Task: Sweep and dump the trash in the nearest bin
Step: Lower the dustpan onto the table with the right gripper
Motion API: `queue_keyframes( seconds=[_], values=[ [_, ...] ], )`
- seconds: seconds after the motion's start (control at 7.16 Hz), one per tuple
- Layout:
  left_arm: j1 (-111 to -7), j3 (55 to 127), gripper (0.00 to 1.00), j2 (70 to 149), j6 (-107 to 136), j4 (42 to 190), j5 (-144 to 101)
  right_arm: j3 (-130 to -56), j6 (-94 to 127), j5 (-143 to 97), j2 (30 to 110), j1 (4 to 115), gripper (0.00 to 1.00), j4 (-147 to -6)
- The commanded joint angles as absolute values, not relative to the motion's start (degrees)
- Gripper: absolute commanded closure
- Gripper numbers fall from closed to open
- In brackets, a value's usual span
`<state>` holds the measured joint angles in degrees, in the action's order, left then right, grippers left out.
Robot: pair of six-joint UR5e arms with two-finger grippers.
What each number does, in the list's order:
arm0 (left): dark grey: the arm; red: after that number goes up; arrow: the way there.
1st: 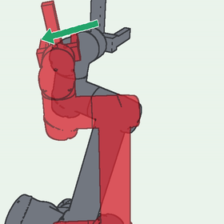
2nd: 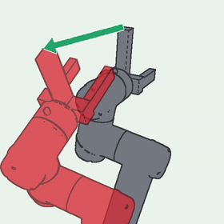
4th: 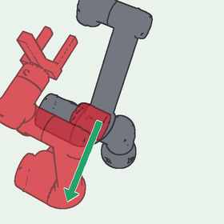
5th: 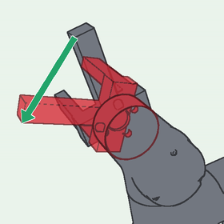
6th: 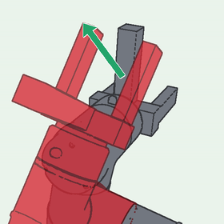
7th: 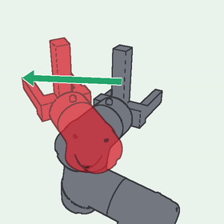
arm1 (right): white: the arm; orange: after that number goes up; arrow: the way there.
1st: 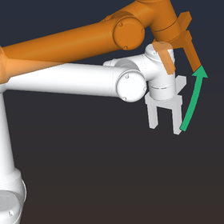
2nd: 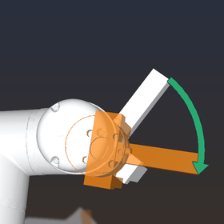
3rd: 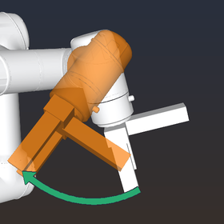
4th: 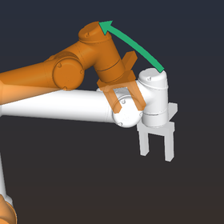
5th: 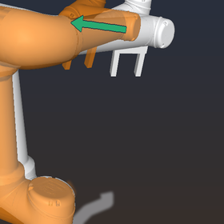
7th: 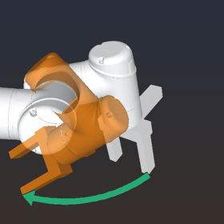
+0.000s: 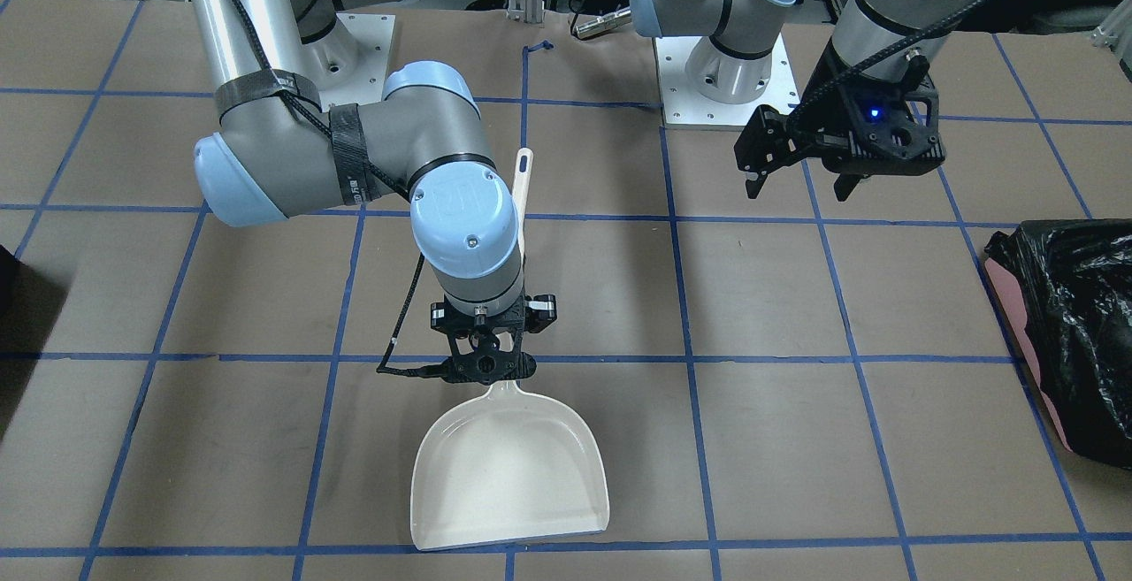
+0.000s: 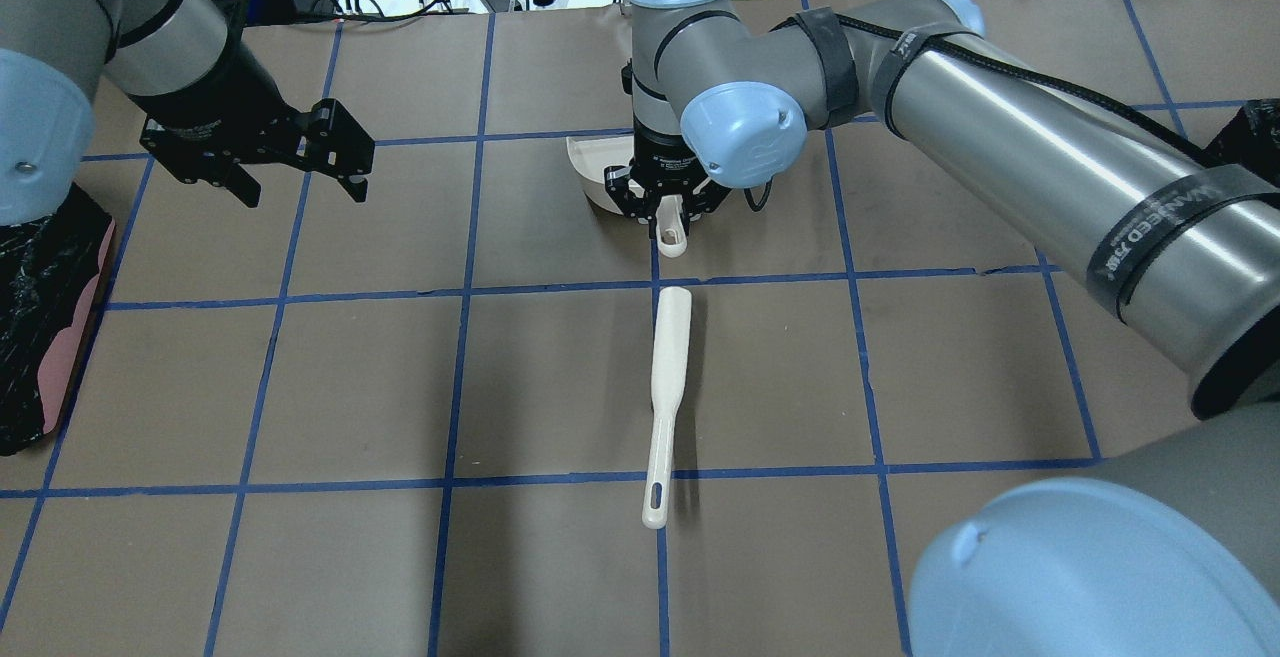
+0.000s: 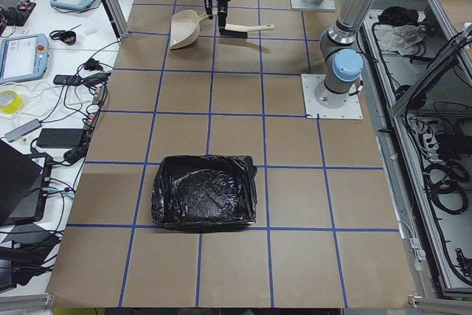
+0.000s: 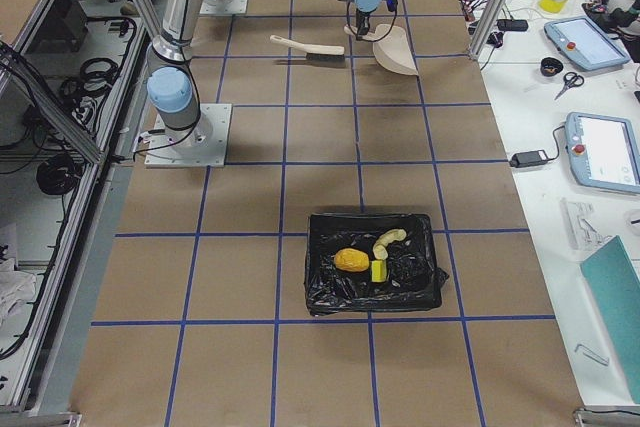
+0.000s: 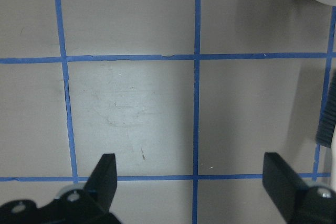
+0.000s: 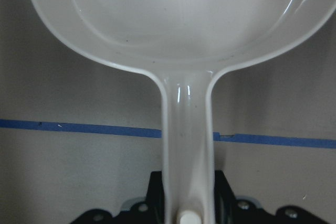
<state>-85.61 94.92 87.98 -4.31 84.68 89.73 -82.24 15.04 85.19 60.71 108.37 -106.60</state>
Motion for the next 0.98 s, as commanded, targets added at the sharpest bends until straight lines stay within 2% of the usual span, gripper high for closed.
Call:
queue_keyframes(
  seconds=[0.0,0.14,0.42,0.84],
  values=[
    [-85.6,94.9,0.0,88.0,-4.3,84.7,89.7,-82.4,15.1,85.2,60.7,108.4,0.56,-106.7],
    [-85.6,94.9,0.0,88.0,-4.3,84.7,89.8,-82.4,14.9,85.2,60.8,108.4,0.54,-106.6],
    [-85.6,94.9,0.0,88.1,-4.3,84.7,89.7,-82.5,14.6,85.3,60.9,108.4,0.35,-106.3],
    [-85.6,94.9,0.0,88.1,-4.3,84.7,89.7,-82.5,14.9,85.2,60.9,108.4,0.28,-106.1]
  ],
)
